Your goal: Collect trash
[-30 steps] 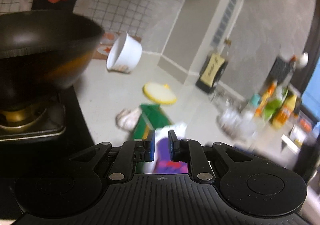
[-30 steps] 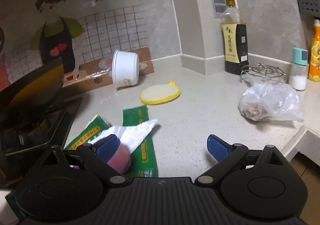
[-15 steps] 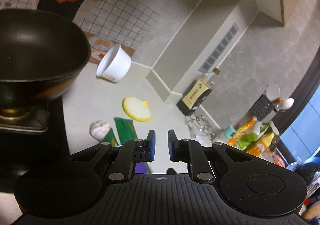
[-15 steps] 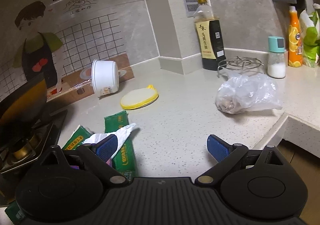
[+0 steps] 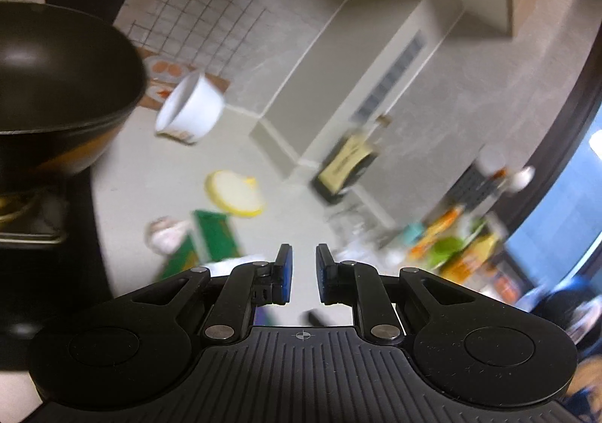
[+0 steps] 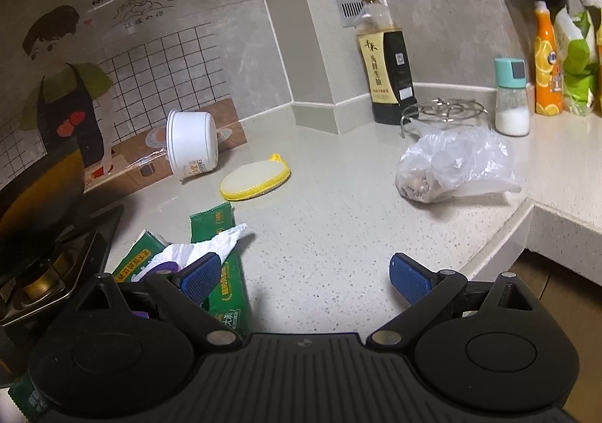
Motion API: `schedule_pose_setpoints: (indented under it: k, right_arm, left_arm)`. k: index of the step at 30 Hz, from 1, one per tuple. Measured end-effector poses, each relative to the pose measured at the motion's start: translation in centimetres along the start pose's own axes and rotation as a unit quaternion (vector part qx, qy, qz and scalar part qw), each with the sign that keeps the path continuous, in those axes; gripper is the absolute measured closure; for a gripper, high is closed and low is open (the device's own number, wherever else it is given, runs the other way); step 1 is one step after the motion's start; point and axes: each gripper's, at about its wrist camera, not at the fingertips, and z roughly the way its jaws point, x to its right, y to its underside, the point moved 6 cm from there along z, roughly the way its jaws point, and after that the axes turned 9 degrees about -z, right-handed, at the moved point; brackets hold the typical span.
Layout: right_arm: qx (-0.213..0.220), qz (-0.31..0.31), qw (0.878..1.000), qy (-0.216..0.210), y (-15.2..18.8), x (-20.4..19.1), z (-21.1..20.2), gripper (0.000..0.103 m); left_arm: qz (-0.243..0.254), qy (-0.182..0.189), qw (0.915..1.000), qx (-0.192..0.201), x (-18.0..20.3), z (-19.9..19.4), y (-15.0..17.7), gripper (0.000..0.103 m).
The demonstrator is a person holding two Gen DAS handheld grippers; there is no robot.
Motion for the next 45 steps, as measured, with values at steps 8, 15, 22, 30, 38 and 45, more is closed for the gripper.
schedule_pose_setpoints:
  k: [8, 15, 22, 30, 38, 45]
  right_arm:
    - [-0.013, -0.038, 0.998, -0.051, -0.2, -3.2, 0.6, 0.006]
    - [-0.072, -0.072, 0.986, -0.135, 1.1, -8.3, 3.9, 0.009]
    - [-0.052, -0.094, 0.991, -0.081, 0.0, -5.9, 2.8, 0.032]
    - [-0.04, -0.053, 0.995, -0.077, -0.3, -3.0, 1.2, 0.028]
    - [-0.07, -0.055, 0.987, -0.134, 0.3, -6.5, 2.5, 0.018]
    - [-0.062, -0.094, 0.99, -0.086, 0.4, -6.5, 2.8, 0.014]
  left_arm:
    - [0.117, -0.12, 0.9811, -0.096, -5.7, 5.4, 3.9, 0.087]
    - [0.173, -0.135, 0.9739, -0.056, -6.2, 4.6, 4.6, 0.087]
    - [0.207, -0.153, 0.9643, -0.063, -6.5, 5.6, 4.9, 0.086]
    - [0.21, -0.15, 0.9626, -0.082, -6.5, 6.8, 6.2, 0.086]
    - [0.219, -0.141, 0.9618, -0.085, -5.9, 6.4, 6.9, 0.086]
    - [0.221, -0.125, 0.9631, -0.09, -5.5, 6.8, 6.9, 0.086]
